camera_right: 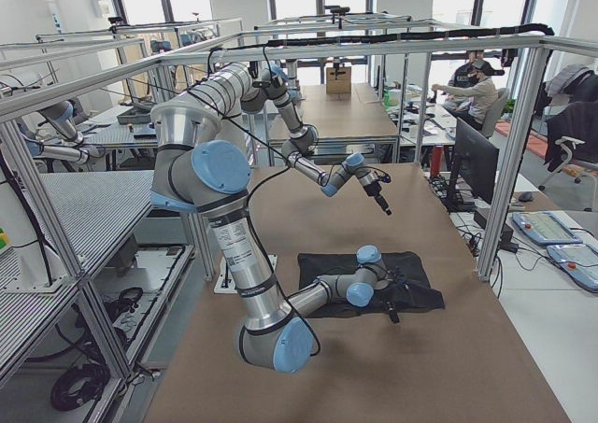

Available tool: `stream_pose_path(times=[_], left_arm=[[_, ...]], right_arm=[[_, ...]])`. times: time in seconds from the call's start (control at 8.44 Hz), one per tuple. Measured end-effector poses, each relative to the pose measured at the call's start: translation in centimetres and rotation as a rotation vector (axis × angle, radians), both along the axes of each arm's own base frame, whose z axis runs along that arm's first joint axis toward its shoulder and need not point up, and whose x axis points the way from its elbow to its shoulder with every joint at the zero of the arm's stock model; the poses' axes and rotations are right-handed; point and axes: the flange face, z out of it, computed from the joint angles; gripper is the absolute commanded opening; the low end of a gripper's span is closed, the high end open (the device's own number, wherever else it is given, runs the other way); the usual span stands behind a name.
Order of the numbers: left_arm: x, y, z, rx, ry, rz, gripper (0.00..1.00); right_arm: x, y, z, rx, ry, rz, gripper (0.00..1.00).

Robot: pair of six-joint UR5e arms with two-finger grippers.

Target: Fold clothes

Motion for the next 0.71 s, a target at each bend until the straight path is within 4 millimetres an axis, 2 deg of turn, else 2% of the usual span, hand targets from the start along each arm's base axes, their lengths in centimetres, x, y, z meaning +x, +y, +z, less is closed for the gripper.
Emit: stream_pose_path(times=[0.12,0.36,0.47,0.59,0.71], left_arm=[[0.0,0.0,0.0,-0.001,0.001,0.0,1.0],[0.0,0.0,-0.1,-0.001,0.003,-0.001,1.0],[-0.1,0.1,0.0,-0.002,0.004,-0.002,1.0],[-0.2,0.1,0.0,-0.002,0.004,-0.003,1.0],[-0.2,0.2,0.0,-0.001,0.005,-0.003,1.0]], right_arm=[[1.6,-0.7,1.3,0.015,0.027,-0.004,0.94],[6.2,-2.2,2.4,0.022,0.03,-0.026,0.94],[7.6,-2.1,2.0,0.004,0.003,-0.057,0.94],[8.6,-1.5,0.5,-0.014,-0.024,-0.074,0.94],[8.7,-0.4,-1.5,-0.045,-0.051,-0.067,0.94]])
